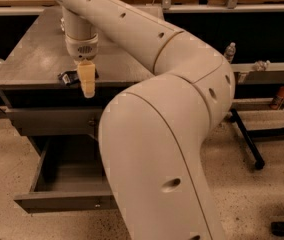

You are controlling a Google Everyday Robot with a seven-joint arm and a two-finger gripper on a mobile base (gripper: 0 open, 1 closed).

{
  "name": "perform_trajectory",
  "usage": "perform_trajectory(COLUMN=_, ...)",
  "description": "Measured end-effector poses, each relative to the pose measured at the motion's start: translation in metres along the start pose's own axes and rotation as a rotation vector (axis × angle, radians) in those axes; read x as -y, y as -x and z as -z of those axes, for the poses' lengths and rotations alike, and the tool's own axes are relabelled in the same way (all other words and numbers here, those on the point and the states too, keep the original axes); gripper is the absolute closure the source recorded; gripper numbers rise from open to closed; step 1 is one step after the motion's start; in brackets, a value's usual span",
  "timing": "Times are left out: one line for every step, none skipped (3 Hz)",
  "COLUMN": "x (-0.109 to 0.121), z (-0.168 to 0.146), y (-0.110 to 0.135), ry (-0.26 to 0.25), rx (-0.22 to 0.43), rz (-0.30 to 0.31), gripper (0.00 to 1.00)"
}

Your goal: Place rxbar blueberry into middle drawer

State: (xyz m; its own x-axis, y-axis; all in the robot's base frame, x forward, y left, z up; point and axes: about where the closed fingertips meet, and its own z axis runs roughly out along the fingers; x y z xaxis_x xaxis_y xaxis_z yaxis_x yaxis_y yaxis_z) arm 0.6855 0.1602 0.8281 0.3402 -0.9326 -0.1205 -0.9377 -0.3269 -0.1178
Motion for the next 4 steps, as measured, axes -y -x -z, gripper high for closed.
perform_trajectory(x=-0.0014, z=-0.0128, y=-0.0051, ry=0.014, rx=-0.017, rz=-0.01, gripper=0.29)
perform_trajectory(x=-0.003, z=-0.0202, y=-0.0054, ry=0.021, rx=-0.023, rz=-0.009, gripper=0.52)
perform_trajectory(x=-0.0025, z=-0.0159, y=-0.0049, ry=0.021, rx=-0.022, rz=-0.009, gripper=0.7)
perform_trajectory(x=-0.0021, z=-0.0123, y=-0.0044, ry=0.021, rx=-0.022, rz=-0.01, gripper=0.93)
